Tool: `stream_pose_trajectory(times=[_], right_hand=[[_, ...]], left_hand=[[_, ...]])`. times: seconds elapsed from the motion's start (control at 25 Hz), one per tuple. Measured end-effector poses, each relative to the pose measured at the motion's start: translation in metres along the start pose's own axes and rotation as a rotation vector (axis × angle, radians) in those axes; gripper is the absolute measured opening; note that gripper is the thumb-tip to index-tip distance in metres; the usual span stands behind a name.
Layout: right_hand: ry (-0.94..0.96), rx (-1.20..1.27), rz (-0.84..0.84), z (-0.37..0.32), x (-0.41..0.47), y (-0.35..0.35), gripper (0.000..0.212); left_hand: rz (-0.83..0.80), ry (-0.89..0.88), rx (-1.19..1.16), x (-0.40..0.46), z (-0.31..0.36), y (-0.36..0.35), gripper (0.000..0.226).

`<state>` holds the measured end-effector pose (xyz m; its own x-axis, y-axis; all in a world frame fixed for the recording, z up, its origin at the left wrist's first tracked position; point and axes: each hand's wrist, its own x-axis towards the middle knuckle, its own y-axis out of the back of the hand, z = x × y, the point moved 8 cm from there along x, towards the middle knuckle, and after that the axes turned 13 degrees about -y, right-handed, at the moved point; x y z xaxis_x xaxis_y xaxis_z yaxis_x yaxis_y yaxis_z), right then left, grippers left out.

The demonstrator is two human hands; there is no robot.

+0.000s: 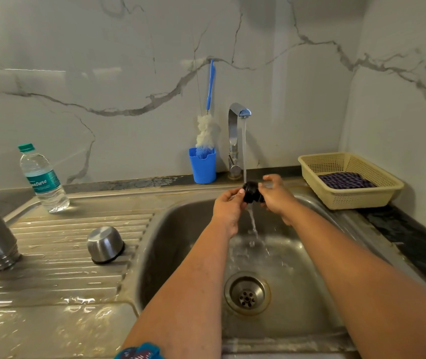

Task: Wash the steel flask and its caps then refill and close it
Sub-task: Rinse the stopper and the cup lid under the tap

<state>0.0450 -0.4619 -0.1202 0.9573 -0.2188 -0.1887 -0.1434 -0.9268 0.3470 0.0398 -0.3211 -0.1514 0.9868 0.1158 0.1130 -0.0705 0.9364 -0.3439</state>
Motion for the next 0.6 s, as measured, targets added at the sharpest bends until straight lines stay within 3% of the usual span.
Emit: stream_pose_trajectory(times=[0.08, 0.2, 0.28, 0.4, 0.52, 0.6], right_hand=[[0.068, -0.040, 0.000, -0.005, -0.001, -0.001, 0.025], [0.008, 0.050, -0.035, -0.002, -0.003, -0.002, 0.036], [-0.070, 0.103, -0.118, 0.004, -0.006, -0.008, 0.038], [-0.193, 0.274, -0.295, 0.011, -0.017, -0.026, 0.022], [-0.193, 0.364, -0.312, 0.011, -0.017, -0.034, 0.023], [-0.157, 0.310, -0.289, 0.009, -0.017, -0.036, 0.023]], left_hand=[[0.003, -0.046, 0.102, 0.002, 0.001, 0.003, 0.018], [0.015, -0.110, 0.207, 0.003, 0.004, 0.008, 0.024], [-0.002, -0.105, 0.183, 0.001, 0.007, 0.007, 0.019], [-0.034, 0.012, 0.050, -0.001, 0.006, 0.006, 0.017], [-0.090, 0.064, -0.082, -0.003, 0.007, 0.007, 0.032], [-0.146, 0.013, 0.041, -0.002, 0.008, 0.010, 0.044]])
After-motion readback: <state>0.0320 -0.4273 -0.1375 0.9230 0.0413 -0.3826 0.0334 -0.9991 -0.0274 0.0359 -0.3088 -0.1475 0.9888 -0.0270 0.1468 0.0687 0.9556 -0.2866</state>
